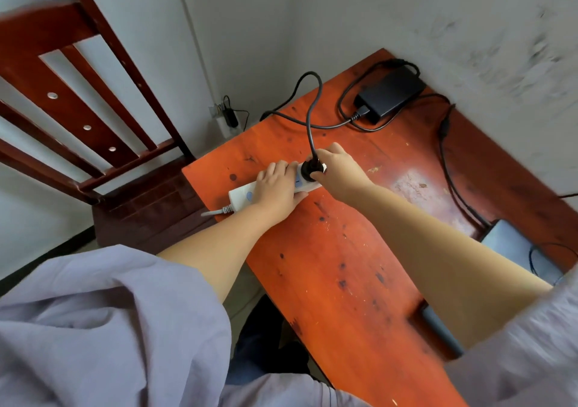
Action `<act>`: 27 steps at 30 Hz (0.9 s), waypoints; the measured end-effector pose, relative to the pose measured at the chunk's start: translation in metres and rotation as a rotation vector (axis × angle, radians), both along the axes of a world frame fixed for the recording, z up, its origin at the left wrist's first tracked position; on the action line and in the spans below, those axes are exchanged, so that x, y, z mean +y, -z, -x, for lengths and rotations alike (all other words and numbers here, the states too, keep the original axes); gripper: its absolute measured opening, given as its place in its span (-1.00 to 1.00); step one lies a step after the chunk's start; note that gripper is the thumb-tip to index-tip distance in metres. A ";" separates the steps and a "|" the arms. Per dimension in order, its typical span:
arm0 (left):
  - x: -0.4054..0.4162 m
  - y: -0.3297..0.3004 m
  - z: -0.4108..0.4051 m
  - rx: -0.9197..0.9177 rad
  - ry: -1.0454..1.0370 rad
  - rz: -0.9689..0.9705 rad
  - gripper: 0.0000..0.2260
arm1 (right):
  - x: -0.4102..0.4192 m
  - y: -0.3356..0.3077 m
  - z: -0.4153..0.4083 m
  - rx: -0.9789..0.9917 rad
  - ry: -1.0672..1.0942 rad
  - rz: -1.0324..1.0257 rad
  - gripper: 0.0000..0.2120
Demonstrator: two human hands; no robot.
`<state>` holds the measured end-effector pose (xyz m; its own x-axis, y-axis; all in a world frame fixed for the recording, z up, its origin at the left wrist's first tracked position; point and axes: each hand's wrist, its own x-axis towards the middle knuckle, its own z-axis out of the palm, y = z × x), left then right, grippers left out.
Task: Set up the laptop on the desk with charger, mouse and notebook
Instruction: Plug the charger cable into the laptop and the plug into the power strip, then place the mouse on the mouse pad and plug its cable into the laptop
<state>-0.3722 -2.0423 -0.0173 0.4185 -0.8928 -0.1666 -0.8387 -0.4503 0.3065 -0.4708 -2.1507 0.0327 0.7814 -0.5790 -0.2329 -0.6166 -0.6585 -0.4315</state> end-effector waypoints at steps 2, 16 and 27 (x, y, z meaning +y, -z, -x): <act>0.002 -0.005 0.003 -0.020 -0.019 -0.004 -0.44 | 0.002 0.000 0.019 -0.046 0.037 -0.066 -0.59; -0.052 -0.035 0.180 -0.074 0.664 0.203 -0.68 | 0.031 -0.005 0.292 -0.242 0.770 0.110 -0.70; -0.124 -0.028 0.334 -0.038 1.312 0.162 -0.53 | 0.094 0.003 0.419 0.039 1.349 0.153 -0.58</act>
